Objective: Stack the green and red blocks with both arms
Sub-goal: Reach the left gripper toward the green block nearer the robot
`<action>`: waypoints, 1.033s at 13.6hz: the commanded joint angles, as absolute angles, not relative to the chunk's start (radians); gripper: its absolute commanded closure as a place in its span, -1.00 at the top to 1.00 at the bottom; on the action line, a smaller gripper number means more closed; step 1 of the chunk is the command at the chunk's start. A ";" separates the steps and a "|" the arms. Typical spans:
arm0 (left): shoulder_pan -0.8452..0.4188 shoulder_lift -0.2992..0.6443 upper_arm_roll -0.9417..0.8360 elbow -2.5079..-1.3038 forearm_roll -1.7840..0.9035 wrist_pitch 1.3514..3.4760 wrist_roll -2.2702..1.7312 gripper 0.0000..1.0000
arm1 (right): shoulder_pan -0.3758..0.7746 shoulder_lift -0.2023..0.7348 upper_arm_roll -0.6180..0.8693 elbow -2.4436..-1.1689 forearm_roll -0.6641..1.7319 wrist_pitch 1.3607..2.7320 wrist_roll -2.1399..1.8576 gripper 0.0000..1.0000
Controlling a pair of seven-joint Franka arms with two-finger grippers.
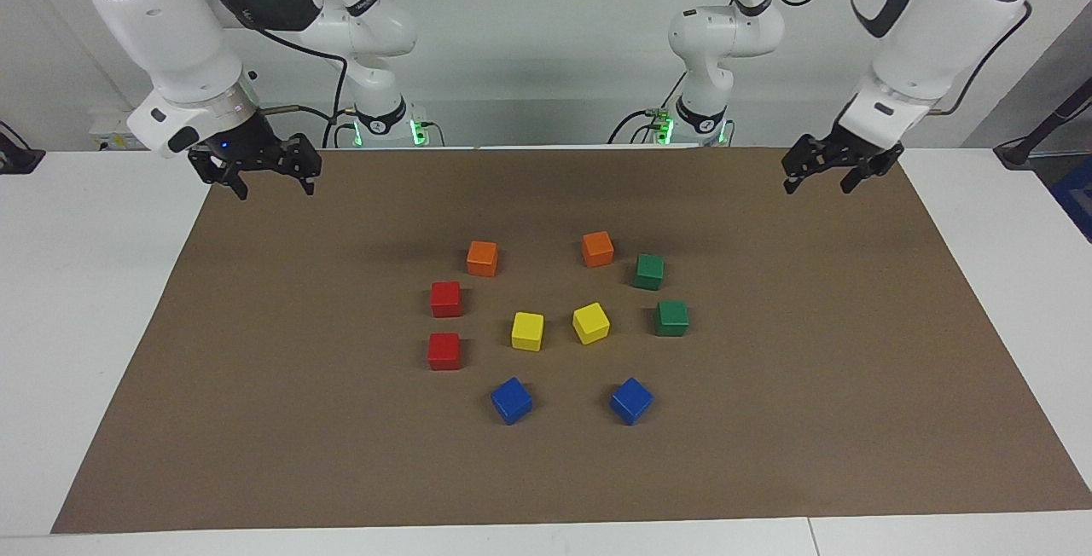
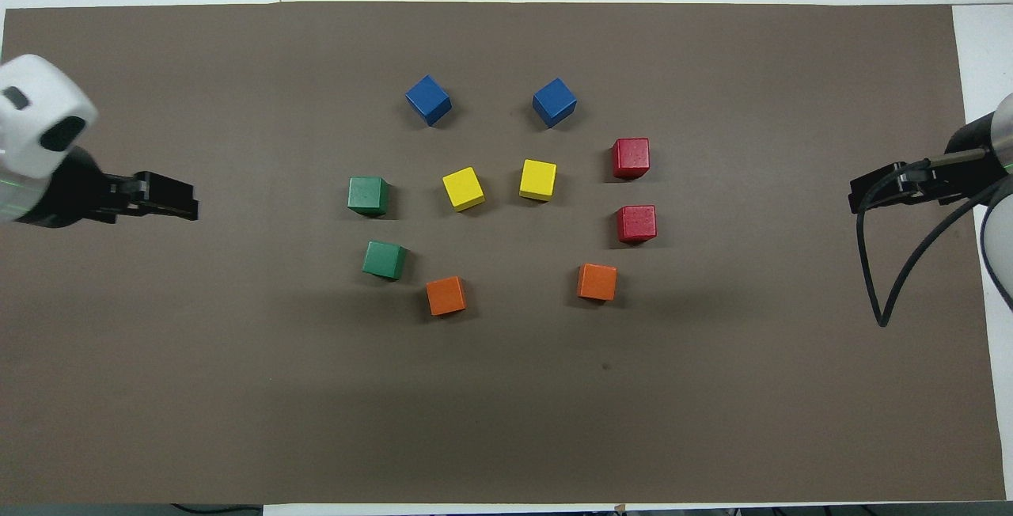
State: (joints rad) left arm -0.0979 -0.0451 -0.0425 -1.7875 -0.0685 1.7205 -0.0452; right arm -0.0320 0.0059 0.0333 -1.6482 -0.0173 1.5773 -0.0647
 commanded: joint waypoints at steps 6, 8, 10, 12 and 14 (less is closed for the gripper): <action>-0.314 0.060 -0.031 -2.024 -0.101 2.106 -0.049 1.00 | -0.035 0.000 0.040 -1.652 -0.029 1.575 -0.049 1.00; -0.362 0.113 -0.031 -2.046 -0.101 2.173 -0.049 1.00 | -0.034 0.000 0.040 -1.654 -0.029 1.577 -0.049 1.00; -0.383 0.120 -0.032 -2.088 -0.101 2.216 -0.048 1.00 | -0.035 -0.002 0.040 -1.657 -0.029 1.577 -0.051 1.00; -0.387 0.123 -0.032 -2.106 -0.101 2.239 -0.037 1.00 | -0.034 -0.005 0.040 -1.661 -0.028 1.577 -0.049 1.00; -0.406 0.123 -0.031 -2.131 -0.101 2.267 -0.035 1.00 | -0.035 -0.005 0.040 -1.664 -0.028 1.578 -0.051 1.00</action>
State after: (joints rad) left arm -0.3740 0.1400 -0.0488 -2.0869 -0.0858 2.2207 -0.0487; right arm -0.0320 0.0059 0.0333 -1.6497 -0.0174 1.5773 -0.0647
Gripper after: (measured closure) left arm 0.000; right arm 0.000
